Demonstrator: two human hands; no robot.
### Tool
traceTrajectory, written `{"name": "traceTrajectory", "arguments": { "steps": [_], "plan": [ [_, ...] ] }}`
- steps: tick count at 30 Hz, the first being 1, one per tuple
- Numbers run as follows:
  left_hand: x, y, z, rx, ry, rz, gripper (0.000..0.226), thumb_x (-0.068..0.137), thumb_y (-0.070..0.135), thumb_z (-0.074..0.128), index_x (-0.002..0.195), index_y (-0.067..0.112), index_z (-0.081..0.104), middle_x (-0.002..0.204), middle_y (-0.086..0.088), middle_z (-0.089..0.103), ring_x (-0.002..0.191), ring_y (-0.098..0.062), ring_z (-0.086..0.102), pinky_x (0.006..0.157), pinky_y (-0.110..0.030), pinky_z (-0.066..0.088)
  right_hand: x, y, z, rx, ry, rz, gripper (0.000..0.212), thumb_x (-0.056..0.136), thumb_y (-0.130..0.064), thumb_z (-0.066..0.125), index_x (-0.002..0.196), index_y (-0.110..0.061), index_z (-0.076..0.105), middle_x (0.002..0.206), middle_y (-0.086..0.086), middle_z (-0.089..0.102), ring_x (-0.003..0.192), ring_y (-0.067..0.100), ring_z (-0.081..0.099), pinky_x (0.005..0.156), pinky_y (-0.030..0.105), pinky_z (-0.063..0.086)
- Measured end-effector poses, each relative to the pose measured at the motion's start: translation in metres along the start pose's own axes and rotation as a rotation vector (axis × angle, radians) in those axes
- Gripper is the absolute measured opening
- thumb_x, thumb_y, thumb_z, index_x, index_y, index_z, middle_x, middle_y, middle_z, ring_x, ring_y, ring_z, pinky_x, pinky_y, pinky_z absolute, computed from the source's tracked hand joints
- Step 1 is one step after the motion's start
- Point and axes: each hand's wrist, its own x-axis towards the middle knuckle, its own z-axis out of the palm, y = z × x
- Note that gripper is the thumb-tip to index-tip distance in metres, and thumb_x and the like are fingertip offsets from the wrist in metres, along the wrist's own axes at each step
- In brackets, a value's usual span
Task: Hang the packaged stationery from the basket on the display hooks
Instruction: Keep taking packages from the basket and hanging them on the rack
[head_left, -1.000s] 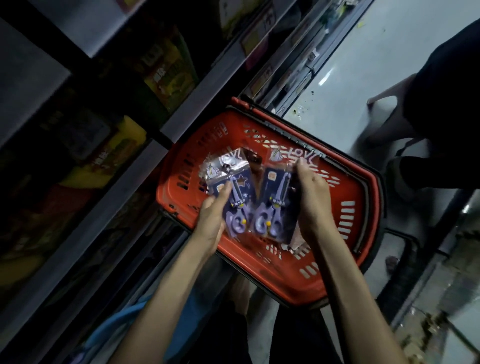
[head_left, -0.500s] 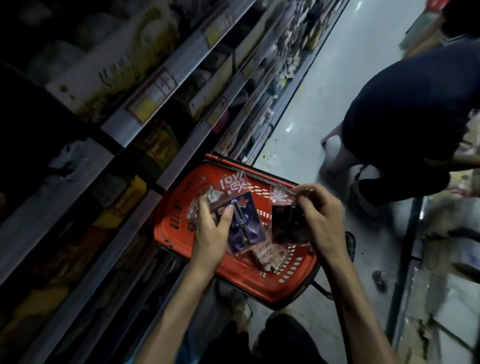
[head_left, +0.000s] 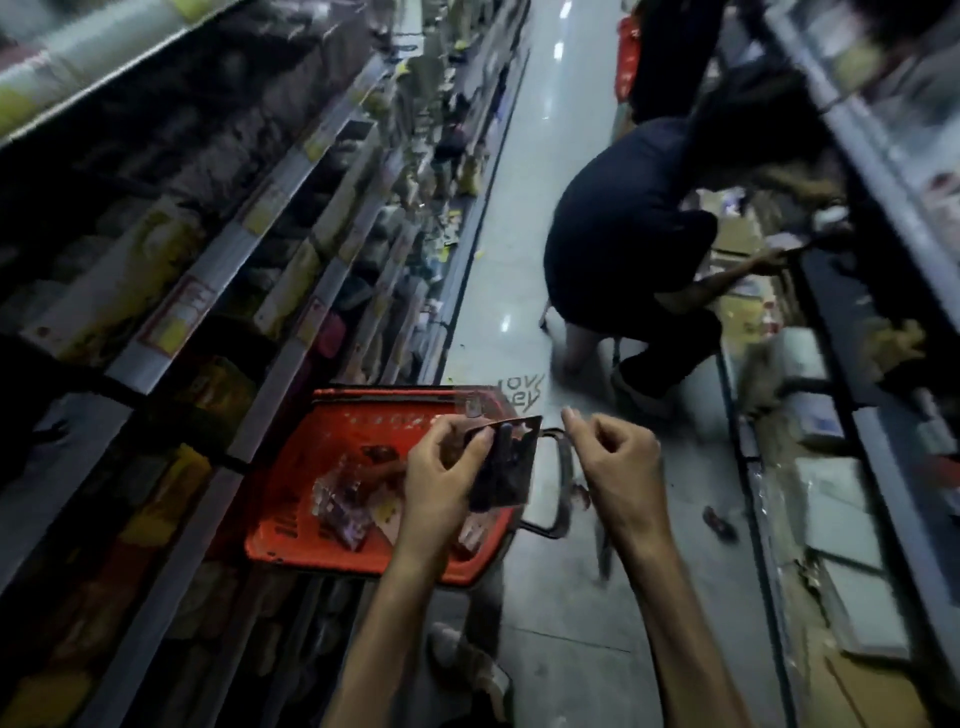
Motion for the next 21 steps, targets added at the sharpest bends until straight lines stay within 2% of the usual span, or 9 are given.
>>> {"name": "traceTrajectory", "arguments": {
  "steps": [3,7,9,12,14,16,18,21],
  "plan": [
    [-0.032,0.022,0.043,-0.056,-0.085,0.044,0.008,0.098,0.011,0.072,0.105,0.015,0.073,0.104,-0.009,0.078,0.099,-0.02,0.073,0.086,-0.033,0.058,-0.023,-0.007,-0.057,0.13,0.087,0.012,0.05,0.099,-0.038,0.067,0.063,-0.012,0.044,0.058,-0.003,0.037,0.058,0.007,0.036,0.055,0.03,0.032],
    [-0.079,0.055,0.104,-0.115,-0.242,0.103,0.018,0.102,0.005,0.064,0.119,0.011,0.062,0.103,-0.005,0.079,0.099,-0.02,0.076,0.082,-0.031,0.062,-0.056,-0.012,-0.128,0.181,0.25,-0.008,0.028,0.091,-0.046,0.074,0.08,-0.022,0.065,0.072,-0.011,0.062,0.067,0.003,0.054,0.062,0.015,0.043],
    [-0.101,0.069,0.132,-0.138,-0.351,0.096,0.018,0.105,0.006,0.059,0.122,0.012,0.059,0.104,-0.005,0.079,0.098,-0.02,0.077,0.078,-0.027,0.062,-0.072,-0.013,-0.162,0.19,0.346,-0.021,0.022,0.091,-0.044,0.075,0.086,-0.024,0.067,0.078,-0.014,0.066,0.071,0.001,0.059,0.064,0.013,0.045],
    [-0.126,0.081,0.174,-0.15,-0.489,0.106,0.013,0.107,0.009,0.056,0.119,0.014,0.058,0.11,-0.012,0.077,0.102,-0.027,0.076,0.08,-0.033,0.063,-0.095,-0.014,-0.211,0.168,0.43,-0.033,0.01,0.094,-0.031,0.074,0.086,-0.026,0.071,0.077,-0.019,0.069,0.069,-0.002,0.059,0.063,0.011,0.044],
    [-0.139,0.087,0.198,-0.147,-0.581,0.132,0.01,0.107,0.009,0.055,0.116,0.013,0.058,0.11,-0.015,0.074,0.099,-0.027,0.074,0.078,-0.033,0.062,-0.109,-0.011,-0.235,0.139,0.489,-0.021,0.01,0.094,-0.032,0.074,0.086,-0.026,0.075,0.08,-0.016,0.072,0.073,-0.001,0.063,0.065,0.015,0.048],
    [-0.153,0.094,0.221,-0.128,-0.667,0.153,0.007,0.108,0.009,0.055,0.114,0.01,0.058,0.108,-0.015,0.073,0.095,-0.022,0.072,0.077,-0.032,0.059,-0.122,-0.006,-0.256,0.111,0.594,0.003,0.011,0.094,-0.036,0.074,0.089,-0.026,0.076,0.087,-0.011,0.074,0.084,0.005,0.069,0.073,0.027,0.056],
    [-0.168,0.098,0.244,-0.101,-0.765,0.212,0.005,0.108,0.009,0.053,0.109,0.008,0.058,0.096,-0.003,0.072,0.085,-0.013,0.068,0.072,-0.026,0.056,-0.137,-0.003,-0.279,0.092,0.706,0.022,0.011,0.095,-0.036,0.073,0.089,-0.027,0.076,0.09,-0.011,0.074,0.088,0.008,0.07,0.076,0.035,0.058],
    [-0.187,0.101,0.278,0.029,-0.868,0.423,0.014,0.108,0.014,0.055,0.096,0.014,0.06,0.083,0.014,0.066,0.074,-0.001,0.063,0.067,-0.018,0.049,-0.165,0.003,-0.312,0.071,0.87,0.061,0.011,0.096,-0.033,0.072,0.09,-0.026,0.077,0.088,-0.009,0.076,0.084,0.008,0.071,0.073,0.034,0.058]
  ]
}}
